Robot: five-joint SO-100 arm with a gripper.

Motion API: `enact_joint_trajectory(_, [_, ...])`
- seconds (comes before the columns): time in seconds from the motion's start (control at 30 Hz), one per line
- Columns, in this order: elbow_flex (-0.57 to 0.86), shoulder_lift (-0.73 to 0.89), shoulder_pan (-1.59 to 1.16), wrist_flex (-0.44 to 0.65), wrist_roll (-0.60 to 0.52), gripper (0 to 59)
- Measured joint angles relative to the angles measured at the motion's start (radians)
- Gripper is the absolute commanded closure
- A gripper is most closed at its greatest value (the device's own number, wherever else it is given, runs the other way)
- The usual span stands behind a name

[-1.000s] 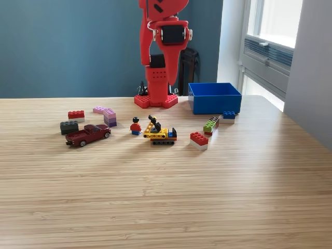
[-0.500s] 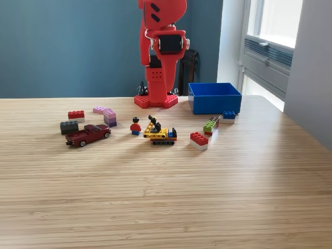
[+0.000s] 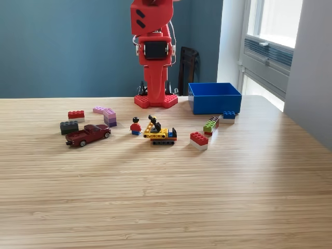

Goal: Grasp a lego block and put it in the bin.

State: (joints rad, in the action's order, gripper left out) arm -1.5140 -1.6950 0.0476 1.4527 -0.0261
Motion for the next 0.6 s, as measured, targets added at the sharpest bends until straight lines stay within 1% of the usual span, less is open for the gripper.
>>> enact_joint_trajectory(0.23, [-0.035, 0.000, 0.110, -0.057, 0.054, 58.6])
enact_joint_trajectory(0.43, [-0.072, 0.000, 0.218, -0.110, 0.123, 58.6])
enact_joint_trajectory(0.6, [-0.094, 0.000, 0.291, -0.130, 0.178, 58.6])
